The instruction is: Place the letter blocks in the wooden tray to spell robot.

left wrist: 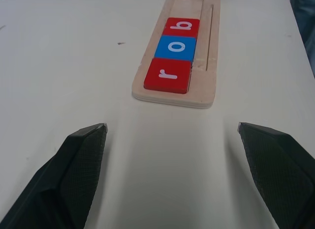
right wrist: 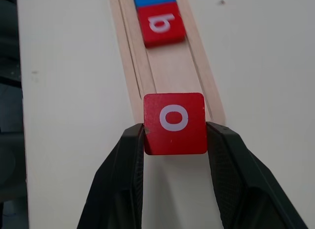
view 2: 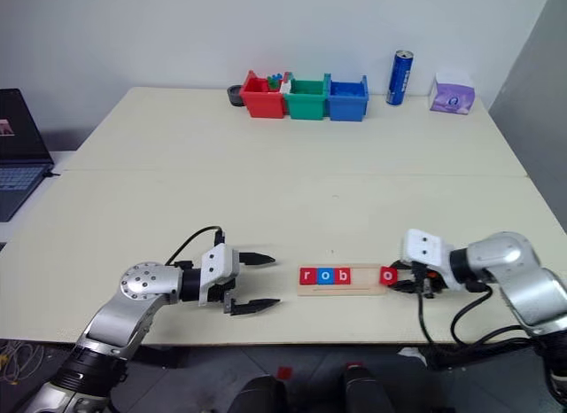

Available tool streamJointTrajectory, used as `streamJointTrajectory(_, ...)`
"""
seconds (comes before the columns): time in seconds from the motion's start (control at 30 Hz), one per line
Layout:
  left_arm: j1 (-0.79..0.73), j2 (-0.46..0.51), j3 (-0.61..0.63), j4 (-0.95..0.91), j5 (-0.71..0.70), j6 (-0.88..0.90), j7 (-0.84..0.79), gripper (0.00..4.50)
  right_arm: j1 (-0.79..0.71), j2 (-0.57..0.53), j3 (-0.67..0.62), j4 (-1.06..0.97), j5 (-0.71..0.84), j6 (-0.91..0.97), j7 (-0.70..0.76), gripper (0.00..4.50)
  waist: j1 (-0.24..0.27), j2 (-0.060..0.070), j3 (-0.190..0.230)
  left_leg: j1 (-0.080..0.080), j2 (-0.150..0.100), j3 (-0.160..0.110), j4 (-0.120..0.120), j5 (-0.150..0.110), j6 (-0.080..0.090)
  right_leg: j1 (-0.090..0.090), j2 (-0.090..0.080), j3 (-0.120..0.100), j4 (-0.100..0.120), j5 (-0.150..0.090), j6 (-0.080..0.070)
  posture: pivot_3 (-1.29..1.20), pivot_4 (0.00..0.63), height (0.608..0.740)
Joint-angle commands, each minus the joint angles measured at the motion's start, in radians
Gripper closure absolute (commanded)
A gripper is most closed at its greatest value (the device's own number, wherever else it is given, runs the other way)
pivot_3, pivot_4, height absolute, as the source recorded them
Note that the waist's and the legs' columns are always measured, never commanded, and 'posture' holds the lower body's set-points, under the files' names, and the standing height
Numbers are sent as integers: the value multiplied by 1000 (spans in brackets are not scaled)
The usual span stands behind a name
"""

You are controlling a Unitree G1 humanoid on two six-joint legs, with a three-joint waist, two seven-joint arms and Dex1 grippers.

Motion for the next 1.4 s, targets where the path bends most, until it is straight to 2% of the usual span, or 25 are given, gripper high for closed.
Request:
streamJointTrajectory(0.03,-11,3,12,-35,-10,-2,2,0,-66,36,65,-6,-50,1,-8,3055,1,0,0,0,0,0,0,0,0,0,0,0,0,0,0,0,150,740)
streamJointTrajectory(0.3,-2,2,15,-40,-9,-2,8,0,-142,95,148,66,-112,7,-8,3055,5,0,0,-1,-1,0,0,0,0,0,-1,-1,0,2,-4,0,150,740)
streamJointTrajectory(1.0,18,-4,11,-33,-6,-22,23,0,-184,118,158,94,-119,16,30,3055,4,0,0,-1,-1,0,0,0,0,0,-1,-2,0,2,-4,0,150,740)
streamJointTrajectory(1.27,20,-6,8,-25,-5,-30,23,0,-201,114,155,100,-121,16,33,208,4,0,0,-1,-1,0,0,0,0,0,-1,-2,0,2,-4,0,150,740)
streamJointTrajectory(1.3,20,-6,8,-26,-5,-30,23,0,-203,112,152,96,-119,18,34,46,4,0,0,-1,-1,0,0,0,0,0,-1,-2,0,2,-4,0,150,740)
streamJointTrajectory(1.4,22,-6,8,-29,-6,-30,24,0,-200,103,123,57,-90,51,37,46,4,0,0,-1,-1,0,0,0,0,0,-1,-2,0,2,-4,0,150,740)
